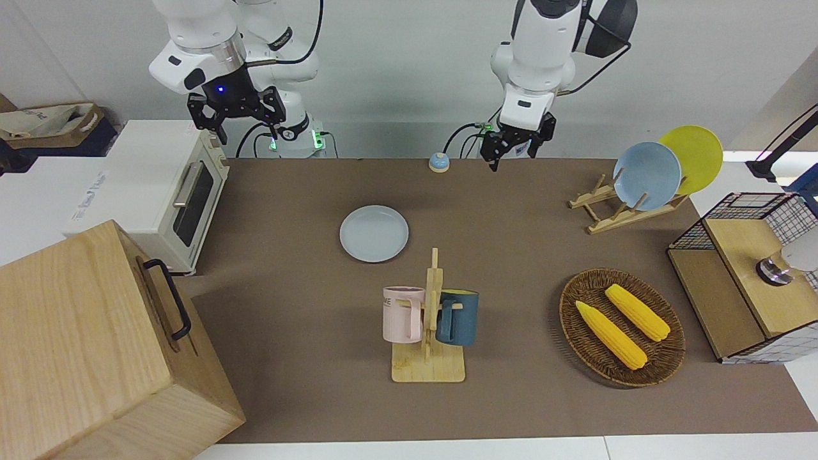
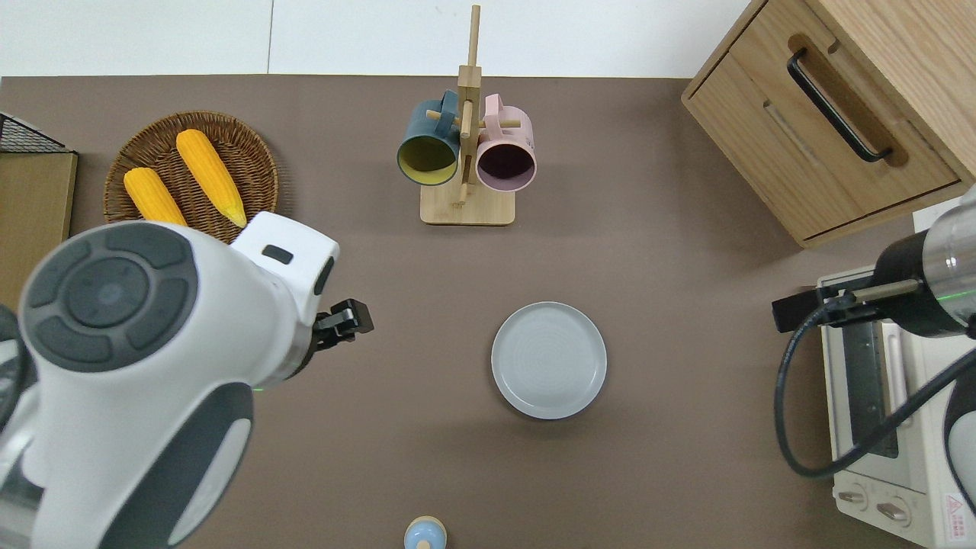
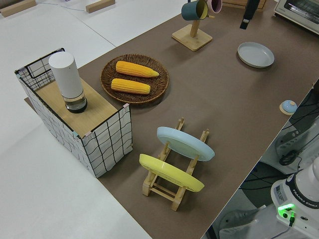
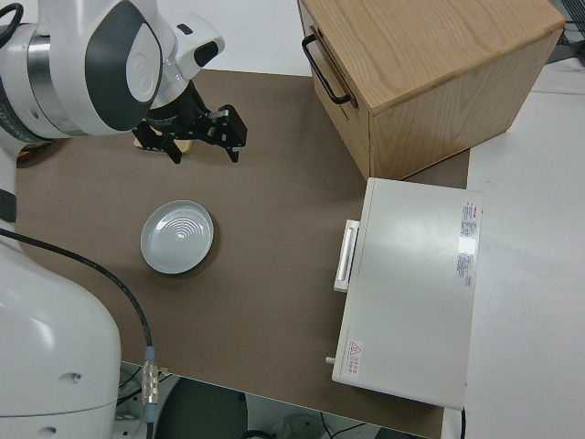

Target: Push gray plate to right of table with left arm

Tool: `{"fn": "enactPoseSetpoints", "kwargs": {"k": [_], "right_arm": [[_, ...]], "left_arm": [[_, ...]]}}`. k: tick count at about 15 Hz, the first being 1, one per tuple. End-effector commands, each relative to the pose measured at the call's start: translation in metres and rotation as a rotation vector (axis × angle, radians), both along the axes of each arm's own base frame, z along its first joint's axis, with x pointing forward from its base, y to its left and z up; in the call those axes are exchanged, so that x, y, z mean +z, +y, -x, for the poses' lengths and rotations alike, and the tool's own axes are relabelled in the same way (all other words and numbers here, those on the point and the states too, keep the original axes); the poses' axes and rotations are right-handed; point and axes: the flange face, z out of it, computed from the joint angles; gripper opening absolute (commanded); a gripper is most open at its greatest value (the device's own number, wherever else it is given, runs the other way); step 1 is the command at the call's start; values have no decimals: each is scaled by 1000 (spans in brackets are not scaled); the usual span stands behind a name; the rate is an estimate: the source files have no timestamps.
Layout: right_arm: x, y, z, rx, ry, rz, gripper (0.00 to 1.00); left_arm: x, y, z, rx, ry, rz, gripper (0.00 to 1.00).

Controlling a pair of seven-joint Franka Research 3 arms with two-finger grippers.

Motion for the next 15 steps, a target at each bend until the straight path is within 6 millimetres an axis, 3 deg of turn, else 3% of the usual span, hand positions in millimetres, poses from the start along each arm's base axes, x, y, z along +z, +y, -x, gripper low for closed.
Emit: {"fn": "enactPoseSetpoints", "kwargs": {"k": [1,4,7,12,15], "right_arm": [[4,-1,3,-15,5,-4,983],[4,-1,3,-15,5,-4,983],[4,-2,3,-17,4,-2,983],[4,-1,3,-15,4,-2,983],[4,-2,3,-17,5,-4,983]], "left_arm": [[4,57,-22,-61,7,13,993],[5,98,-31,-69,13,51,993],[9,115,-43,-44,1,58,993],[23,119,-49,-106,-25,63,993],[23,147,-52,-166,-24,69,993]]}}
